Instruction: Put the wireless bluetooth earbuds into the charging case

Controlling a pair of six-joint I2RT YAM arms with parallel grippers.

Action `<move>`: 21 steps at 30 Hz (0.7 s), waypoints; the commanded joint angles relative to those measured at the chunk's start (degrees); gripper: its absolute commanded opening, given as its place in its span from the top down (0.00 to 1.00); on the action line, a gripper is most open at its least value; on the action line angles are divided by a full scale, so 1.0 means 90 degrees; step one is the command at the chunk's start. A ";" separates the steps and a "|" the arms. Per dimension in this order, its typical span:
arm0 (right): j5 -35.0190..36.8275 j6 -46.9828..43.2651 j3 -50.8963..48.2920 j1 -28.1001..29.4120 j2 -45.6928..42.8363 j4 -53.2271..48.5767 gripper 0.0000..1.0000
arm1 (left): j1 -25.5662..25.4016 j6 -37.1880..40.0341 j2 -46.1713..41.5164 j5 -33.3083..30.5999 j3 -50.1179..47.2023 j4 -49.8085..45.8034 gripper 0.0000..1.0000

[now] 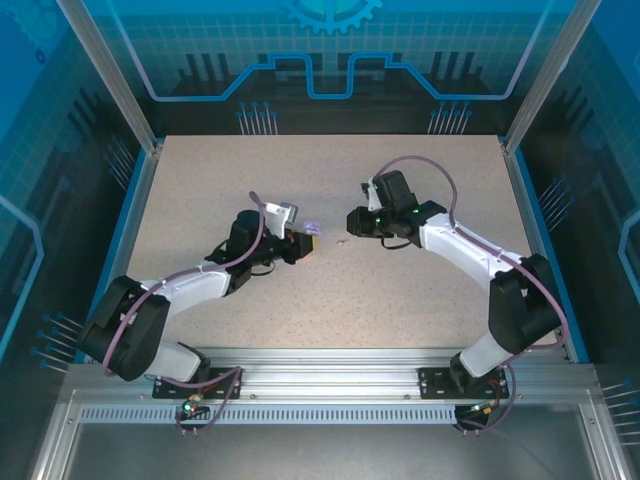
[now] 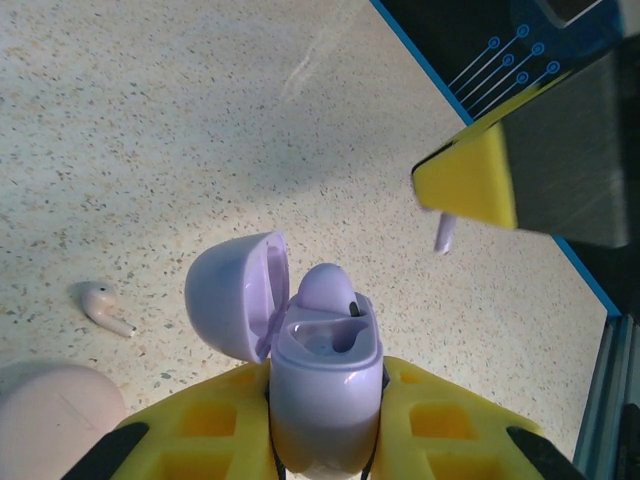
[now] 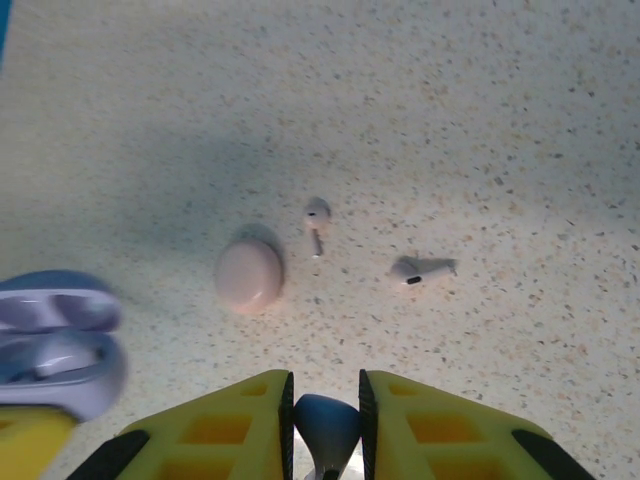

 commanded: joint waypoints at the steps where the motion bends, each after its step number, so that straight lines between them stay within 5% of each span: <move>1: -0.0318 -0.0025 0.0035 -0.0086 -0.0310 0.0180 0.75 | -0.0098 -0.0020 0.0111 0.0043 0.0191 0.0402 0.95; 21: -0.0655 -0.0437 0.0282 0.0307 -0.1218 0.0475 0.74 | -0.0493 0.1022 0.0013 0.0748 0.0228 0.1159 0.94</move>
